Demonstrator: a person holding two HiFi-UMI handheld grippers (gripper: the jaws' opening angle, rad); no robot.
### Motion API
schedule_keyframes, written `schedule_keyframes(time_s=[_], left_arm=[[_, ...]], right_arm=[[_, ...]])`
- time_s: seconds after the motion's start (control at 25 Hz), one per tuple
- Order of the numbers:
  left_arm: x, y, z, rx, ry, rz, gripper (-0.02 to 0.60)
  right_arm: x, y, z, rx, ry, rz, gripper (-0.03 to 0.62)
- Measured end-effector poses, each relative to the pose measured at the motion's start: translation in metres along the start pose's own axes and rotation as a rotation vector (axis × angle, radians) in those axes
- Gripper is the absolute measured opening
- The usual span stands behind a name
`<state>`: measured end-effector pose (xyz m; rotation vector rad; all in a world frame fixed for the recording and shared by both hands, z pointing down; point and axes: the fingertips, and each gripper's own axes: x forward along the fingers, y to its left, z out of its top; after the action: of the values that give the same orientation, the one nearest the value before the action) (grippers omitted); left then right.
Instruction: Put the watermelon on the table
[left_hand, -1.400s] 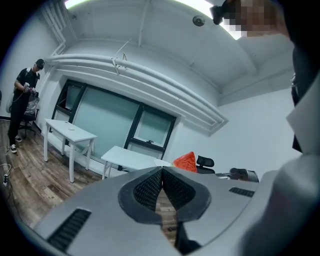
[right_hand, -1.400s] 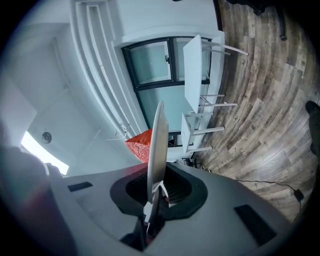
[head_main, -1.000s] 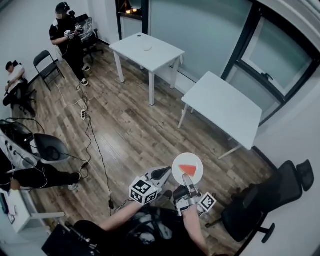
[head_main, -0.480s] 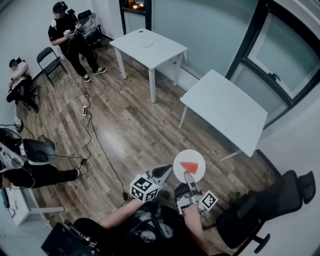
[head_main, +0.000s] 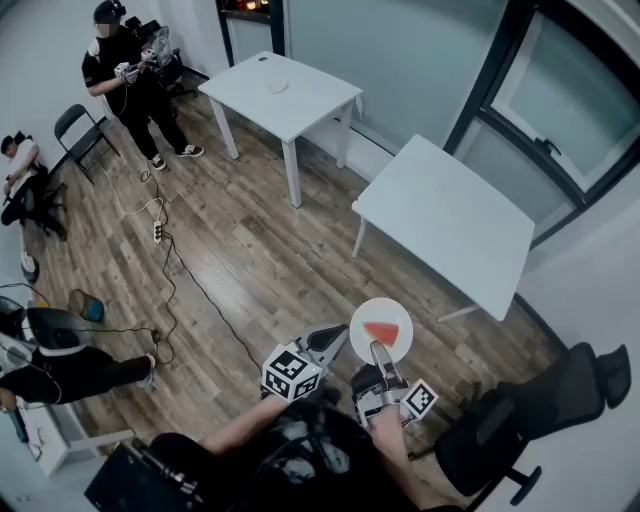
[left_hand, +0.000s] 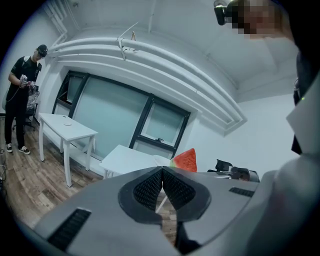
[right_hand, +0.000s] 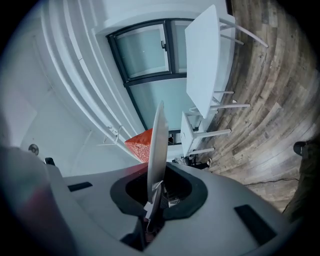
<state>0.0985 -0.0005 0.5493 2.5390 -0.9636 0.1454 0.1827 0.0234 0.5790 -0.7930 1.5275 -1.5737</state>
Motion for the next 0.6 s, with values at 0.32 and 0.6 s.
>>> schedule_keyframes(time_s=[0.32,0.6], left_arm=[[0.020,0.072,0.038,-0.013,-0.030,-0.047,0.006],[0.036,0.119,0.047,-0.049,-0.019,-0.032,0.006]], right_arm=[[0.077,0.003,0.008,-0.049,-0.034,0.011,0.037],[0.116,-0.014,0.016,-0.029,-0.024,-0.028,0.037]])
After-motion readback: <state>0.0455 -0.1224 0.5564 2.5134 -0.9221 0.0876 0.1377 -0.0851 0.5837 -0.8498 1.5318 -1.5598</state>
